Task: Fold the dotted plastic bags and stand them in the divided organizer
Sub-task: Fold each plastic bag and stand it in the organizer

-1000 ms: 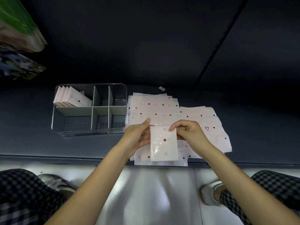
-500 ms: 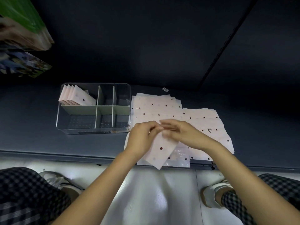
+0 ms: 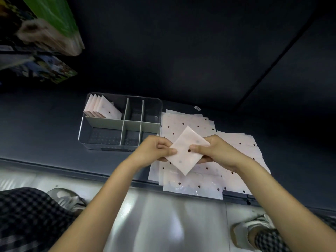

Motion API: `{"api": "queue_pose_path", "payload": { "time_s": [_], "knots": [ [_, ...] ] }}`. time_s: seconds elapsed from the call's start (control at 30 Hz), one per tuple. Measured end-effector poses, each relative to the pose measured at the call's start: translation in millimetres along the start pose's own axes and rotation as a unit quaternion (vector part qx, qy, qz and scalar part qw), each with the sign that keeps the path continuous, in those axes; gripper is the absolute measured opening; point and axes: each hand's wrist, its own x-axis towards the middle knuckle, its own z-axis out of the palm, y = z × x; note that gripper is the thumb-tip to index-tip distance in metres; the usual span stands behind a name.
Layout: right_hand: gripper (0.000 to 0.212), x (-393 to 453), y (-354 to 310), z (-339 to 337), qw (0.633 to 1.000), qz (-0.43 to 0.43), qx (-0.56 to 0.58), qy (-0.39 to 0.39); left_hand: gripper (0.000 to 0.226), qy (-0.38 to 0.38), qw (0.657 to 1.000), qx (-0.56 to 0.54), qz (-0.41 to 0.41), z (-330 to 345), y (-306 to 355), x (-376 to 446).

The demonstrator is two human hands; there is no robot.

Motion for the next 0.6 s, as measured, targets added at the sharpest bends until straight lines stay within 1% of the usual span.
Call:
{"api": "queue_pose_path", "payload": {
  "time_s": [0.1, 0.17, 0.23, 0.27, 0.3, 0.33, 0.37, 0.4, 0.43, 0.47, 0.5, 0.53, 0.57, 0.6],
  "knots": [
    [0.015, 17, -10, 10, 1.000, -0.008, -0.028, 0.006, 0.002, 0.028, 1.000, 0.007, 0.002, -24, -1, 4],
    [0.013, 32, -21, 18, 0.998, -0.016, -0.055, 0.024, 0.006, 0.045, 0.999, 0.018, 0.008, -44, 2, 8],
    [0.014, 51, -35, 30, 0.997, -0.024, -0.063, 0.048, 0.005, 0.100, 0.994, 0.036, 0.030, -68, 4, 13],
    [0.012, 61, -42, 37, 0.995, -0.032, -0.065, 0.064, 0.003, 0.149, 0.986, 0.059, 0.047, -80, 4, 16],
    [0.010, 73, -49, 45, 0.993, -0.043, -0.068, 0.083, 0.002, 0.211, 0.971, 0.095, 0.065, -92, 2, 19],
    [0.008, 85, -56, 54, 0.991, -0.054, -0.069, 0.106, 0.006, 0.280, 0.946, 0.147, 0.077, -104, -2, 21],
    [0.007, 99, -63, 63, 0.987, -0.064, -0.068, 0.127, 0.011, 0.342, 0.914, 0.204, 0.078, -115, -7, 23],
    [0.007, 113, -69, 74, 0.984, -0.071, -0.071, 0.146, 0.017, 0.391, 0.881, 0.258, 0.067, -127, -14, 25],
    [0.007, 127, -74, 84, 0.980, -0.078, -0.084, 0.165, 0.022, 0.422, 0.853, 0.304, 0.047, -139, -22, 26],
    [0.006, 141, -78, 95, 0.974, -0.086, -0.106, 0.183, 0.026, 0.435, 0.834, 0.339, 0.022, -149, -30, 27],
    [0.004, 154, -82, 106, 0.966, -0.096, -0.136, 0.199, 0.030, 0.437, 0.823, 0.363, -0.002, -158, -38, 28],
    [0.006, 166, -85, 116, 0.957, -0.106, -0.170, 0.211, 0.032, 0.434, 0.819, 0.376, -0.019, -165, -45, 29],
    [0.012, 178, -87, 126, 0.944, -0.116, -0.215, 0.220, 0.034, 0.427, 0.820, 0.381, -0.029, -170, -51, 30],
    [0.016, 188, -88, 134, 0.926, -0.121, -0.274, 0.228, 0.034, 0.420, 0.824, 0.380, -0.033, -173, -57, 31]
  ]
}}
